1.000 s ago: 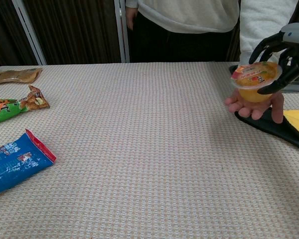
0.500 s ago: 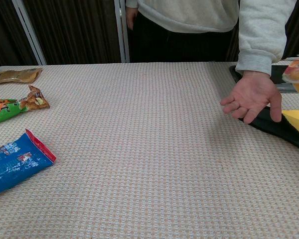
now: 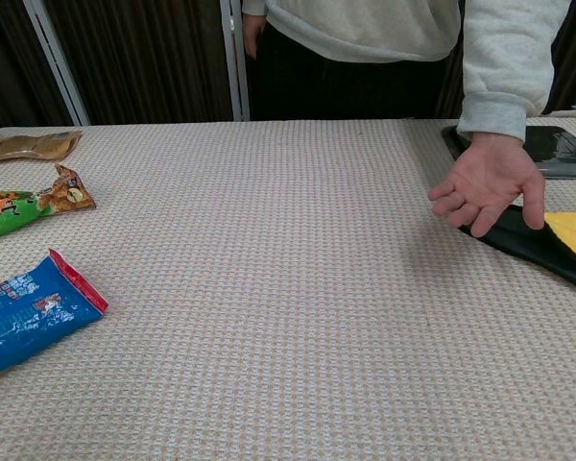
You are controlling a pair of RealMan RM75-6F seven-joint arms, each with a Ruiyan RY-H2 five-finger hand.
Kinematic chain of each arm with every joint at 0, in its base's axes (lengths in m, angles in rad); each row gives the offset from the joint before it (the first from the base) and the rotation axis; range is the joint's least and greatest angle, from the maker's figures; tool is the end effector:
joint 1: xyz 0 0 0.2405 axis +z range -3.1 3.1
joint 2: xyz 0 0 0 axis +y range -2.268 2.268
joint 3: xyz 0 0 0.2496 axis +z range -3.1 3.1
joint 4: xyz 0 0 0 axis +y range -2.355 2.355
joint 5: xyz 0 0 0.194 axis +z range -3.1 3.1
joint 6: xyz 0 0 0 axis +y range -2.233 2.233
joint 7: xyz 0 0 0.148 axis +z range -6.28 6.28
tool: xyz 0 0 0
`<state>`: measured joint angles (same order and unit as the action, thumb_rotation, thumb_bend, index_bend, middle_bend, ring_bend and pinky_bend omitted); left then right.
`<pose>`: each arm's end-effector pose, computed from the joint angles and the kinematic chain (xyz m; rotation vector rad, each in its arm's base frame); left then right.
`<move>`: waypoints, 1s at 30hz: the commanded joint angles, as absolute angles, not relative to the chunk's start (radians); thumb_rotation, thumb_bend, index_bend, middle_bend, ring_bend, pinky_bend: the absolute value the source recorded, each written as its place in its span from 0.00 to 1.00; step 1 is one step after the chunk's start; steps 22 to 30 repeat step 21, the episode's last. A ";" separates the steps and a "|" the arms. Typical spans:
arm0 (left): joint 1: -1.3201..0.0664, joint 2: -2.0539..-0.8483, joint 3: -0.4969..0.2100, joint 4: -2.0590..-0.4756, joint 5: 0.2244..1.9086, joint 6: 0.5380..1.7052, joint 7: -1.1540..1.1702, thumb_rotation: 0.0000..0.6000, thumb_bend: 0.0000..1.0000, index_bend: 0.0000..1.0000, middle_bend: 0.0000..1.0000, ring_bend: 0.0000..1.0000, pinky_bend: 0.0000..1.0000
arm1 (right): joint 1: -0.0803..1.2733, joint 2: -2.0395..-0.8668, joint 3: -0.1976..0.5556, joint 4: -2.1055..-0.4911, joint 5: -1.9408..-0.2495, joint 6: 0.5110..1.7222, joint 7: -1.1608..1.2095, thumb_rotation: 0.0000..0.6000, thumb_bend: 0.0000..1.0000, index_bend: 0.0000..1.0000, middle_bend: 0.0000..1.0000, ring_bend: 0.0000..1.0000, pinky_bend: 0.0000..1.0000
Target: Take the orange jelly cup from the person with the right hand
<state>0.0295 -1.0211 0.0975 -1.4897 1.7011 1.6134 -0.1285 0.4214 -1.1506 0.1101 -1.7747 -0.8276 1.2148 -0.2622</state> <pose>-0.3186 0.1182 0.1966 -1.5385 -0.8728 -0.8379 -0.2817 -0.2688 0.1343 1.2644 -1.2100 0.6708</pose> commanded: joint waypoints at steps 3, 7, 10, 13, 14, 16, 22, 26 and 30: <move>0.030 -1.021 0.098 -1.490 1.701 1.613 -0.131 1.00 0.00 0.03 0.00 0.00 0.00 | 0.438 -1.179 0.094 -1.762 -0.778 1.151 -0.318 1.00 0.17 0.29 0.22 0.17 0.24; 0.029 -1.020 0.098 -1.489 1.702 1.614 -0.136 1.00 0.00 0.03 0.00 0.00 0.00 | 0.438 -1.168 0.102 -1.779 -0.785 1.137 -0.307 1.00 0.15 0.17 0.04 0.00 0.08; 0.029 -1.020 0.098 -1.488 1.703 1.614 -0.140 1.00 0.00 0.03 0.00 0.00 0.00 | 0.427 -1.162 0.103 -1.784 -0.821 1.158 -0.298 1.00 0.12 0.14 0.00 0.00 0.02; 0.029 -1.020 0.098 -1.487 1.704 1.615 -0.140 1.00 0.00 0.03 0.00 0.00 0.00 | 0.414 -1.157 0.093 -1.778 -0.882 1.205 -0.317 1.00 0.11 0.13 0.00 0.00 0.00; 0.029 -1.020 0.098 -1.487 1.704 1.616 -0.141 1.00 0.00 0.03 0.00 0.00 0.00 | 0.408 -1.155 0.088 -1.772 -0.913 1.228 -0.328 1.00 0.11 0.13 0.00 0.00 0.00; 0.029 -1.021 0.098 -1.486 1.705 1.616 -0.140 1.00 0.00 0.03 0.00 0.00 0.00 | 0.398 -1.155 0.081 -1.768 -0.952 1.257 -0.334 1.00 0.11 0.13 0.00 0.00 0.00; 0.030 -1.024 0.096 -1.483 1.701 1.617 -0.143 1.00 0.00 0.03 0.00 0.00 0.00 | 0.341 -1.154 0.045 -1.707 -1.133 1.390 -0.319 1.00 0.11 0.13 0.00 0.00 0.00; 0.030 -1.024 0.096 -1.483 1.701 1.617 -0.143 1.00 0.00 0.03 0.00 0.00 0.00 | 0.341 -1.154 0.045 -1.707 -1.133 1.390 -0.319 1.00 0.11 0.13 0.00 0.00 0.00; 0.030 -1.024 0.096 -1.483 1.701 1.617 -0.143 1.00 0.00 0.03 0.00 0.00 0.00 | 0.341 -1.154 0.045 -1.707 -1.133 1.390 -0.319 1.00 0.11 0.13 0.00 0.00 0.00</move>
